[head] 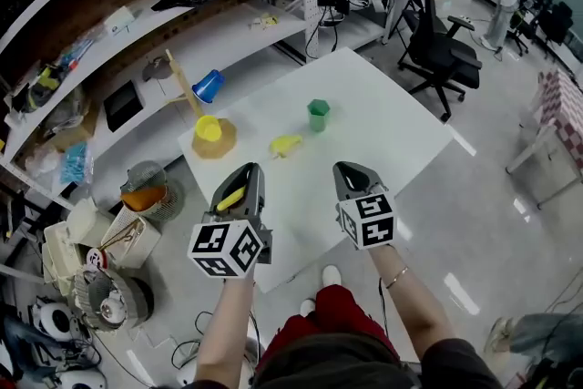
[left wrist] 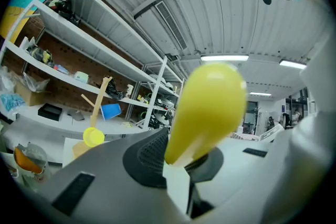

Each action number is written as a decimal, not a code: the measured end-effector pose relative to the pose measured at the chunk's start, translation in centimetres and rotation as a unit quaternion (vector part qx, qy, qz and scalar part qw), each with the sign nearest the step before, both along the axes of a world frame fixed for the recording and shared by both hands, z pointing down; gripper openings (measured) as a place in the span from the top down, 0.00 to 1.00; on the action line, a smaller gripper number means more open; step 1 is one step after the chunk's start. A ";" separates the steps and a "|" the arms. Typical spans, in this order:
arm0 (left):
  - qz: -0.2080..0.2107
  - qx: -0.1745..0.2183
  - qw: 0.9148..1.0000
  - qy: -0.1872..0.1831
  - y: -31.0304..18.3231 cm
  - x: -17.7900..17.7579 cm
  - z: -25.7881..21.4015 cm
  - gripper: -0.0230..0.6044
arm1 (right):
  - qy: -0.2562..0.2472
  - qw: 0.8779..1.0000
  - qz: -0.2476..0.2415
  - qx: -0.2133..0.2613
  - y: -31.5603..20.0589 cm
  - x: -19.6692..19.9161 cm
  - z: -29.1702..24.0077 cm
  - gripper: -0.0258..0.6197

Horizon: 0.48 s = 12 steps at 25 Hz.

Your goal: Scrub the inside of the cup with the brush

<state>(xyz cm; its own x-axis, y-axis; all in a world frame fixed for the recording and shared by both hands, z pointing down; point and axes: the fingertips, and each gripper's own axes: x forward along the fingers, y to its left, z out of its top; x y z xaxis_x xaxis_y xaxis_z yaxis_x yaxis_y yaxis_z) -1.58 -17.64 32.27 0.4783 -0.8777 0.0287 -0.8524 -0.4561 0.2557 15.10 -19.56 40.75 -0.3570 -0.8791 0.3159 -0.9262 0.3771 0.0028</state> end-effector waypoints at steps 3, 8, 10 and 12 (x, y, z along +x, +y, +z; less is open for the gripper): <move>0.003 0.002 1.000 0.006 1.3 -0.6 -0.1 0.90 | -0.003 1.000 0.008 0.001 1.8 -0.2 -0.4 0.93; 0.007 0.002 1.000 0.009 3.1 -1.0 -0.3 0.90 | 0.004 0.999 0.025 0.023 4.1 0.0 -1.3 0.93; 0.007 -0.001 1.000 0.013 3.6 -1.1 -0.2 0.90 | 0.007 0.999 0.029 0.027 4.9 0.2 -1.4 0.93; 0.007 -0.002 1.000 0.014 4.1 -1.1 -0.1 0.90 | 0.004 0.999 0.031 0.025 5.6 0.3 -1.4 0.93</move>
<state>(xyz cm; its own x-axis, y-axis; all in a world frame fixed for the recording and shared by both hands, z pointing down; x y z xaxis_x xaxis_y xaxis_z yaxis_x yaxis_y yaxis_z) -2.69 -13.57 32.22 0.4910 -0.8710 0.0182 -0.8386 -0.4669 0.2805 15.42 -13.96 39.34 -0.2983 -0.9141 0.2748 -0.9478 0.3177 0.0280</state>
